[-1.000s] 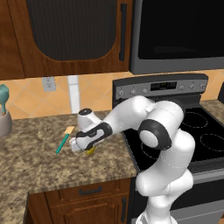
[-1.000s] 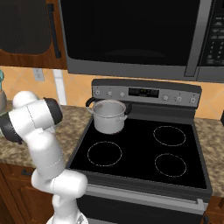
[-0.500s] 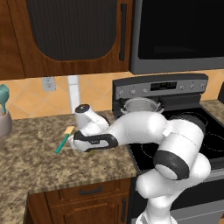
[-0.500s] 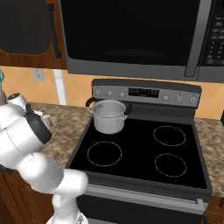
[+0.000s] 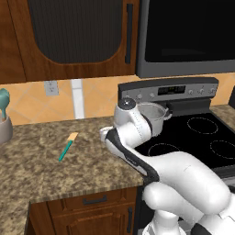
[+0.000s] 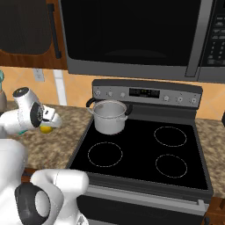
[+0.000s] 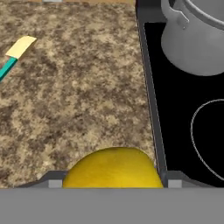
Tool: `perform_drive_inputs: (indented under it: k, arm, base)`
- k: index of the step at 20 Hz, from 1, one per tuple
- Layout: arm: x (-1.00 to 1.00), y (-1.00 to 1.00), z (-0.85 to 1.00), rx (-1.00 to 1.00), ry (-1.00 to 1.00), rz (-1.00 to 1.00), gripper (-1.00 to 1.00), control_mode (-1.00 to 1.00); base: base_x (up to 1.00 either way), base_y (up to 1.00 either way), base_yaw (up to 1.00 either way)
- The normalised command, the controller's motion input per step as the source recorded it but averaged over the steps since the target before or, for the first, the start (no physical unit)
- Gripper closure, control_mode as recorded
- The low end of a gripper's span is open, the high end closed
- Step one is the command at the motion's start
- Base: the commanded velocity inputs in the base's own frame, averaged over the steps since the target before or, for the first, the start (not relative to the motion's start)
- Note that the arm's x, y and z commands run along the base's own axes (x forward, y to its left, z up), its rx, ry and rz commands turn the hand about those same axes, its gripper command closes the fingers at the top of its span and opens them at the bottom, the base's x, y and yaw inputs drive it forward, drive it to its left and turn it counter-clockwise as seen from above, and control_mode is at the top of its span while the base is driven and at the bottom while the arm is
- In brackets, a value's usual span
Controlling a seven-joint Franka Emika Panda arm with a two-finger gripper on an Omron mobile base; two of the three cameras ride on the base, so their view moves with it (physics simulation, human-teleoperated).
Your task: Put the tomato and lemon in the pot. Retrieve the spatula and lightly stir the vegetables in the pot.
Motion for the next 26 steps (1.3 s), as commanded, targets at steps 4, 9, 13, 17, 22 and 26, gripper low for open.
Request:
perform_drive_inputs:
  k: [4,9,13,17,22,26]
  arm:
    - [-0.07,-0.93,0.99,0.00,-0.20,-0.18,1.00,-1.00]
    - [0.18,-0.80,0.75,0.00,-0.13,-0.18,1.00,-1.00]
    - [0.54,-0.69,0.51,0.00,-0.04,-0.16,1.00,-1.00]
    - [0.72,-0.47,0.16,0.00,0.00,-0.08,1.00,-1.00]
    - [0.68,-0.36,-0.07,0.00,0.00,-0.02,1.00,-1.00]
    - [0.67,-0.40,-0.55,0.00,0.00,0.00,1.00,-1.00]
  base:
    - [0.00,0.00,0.00]
    - [0.00,0.00,0.00]
    - [0.00,0.00,0.00]
    - [0.00,0.00,0.00]
    - [0.00,0.00,0.00]
    - [0.00,0.00,0.00]
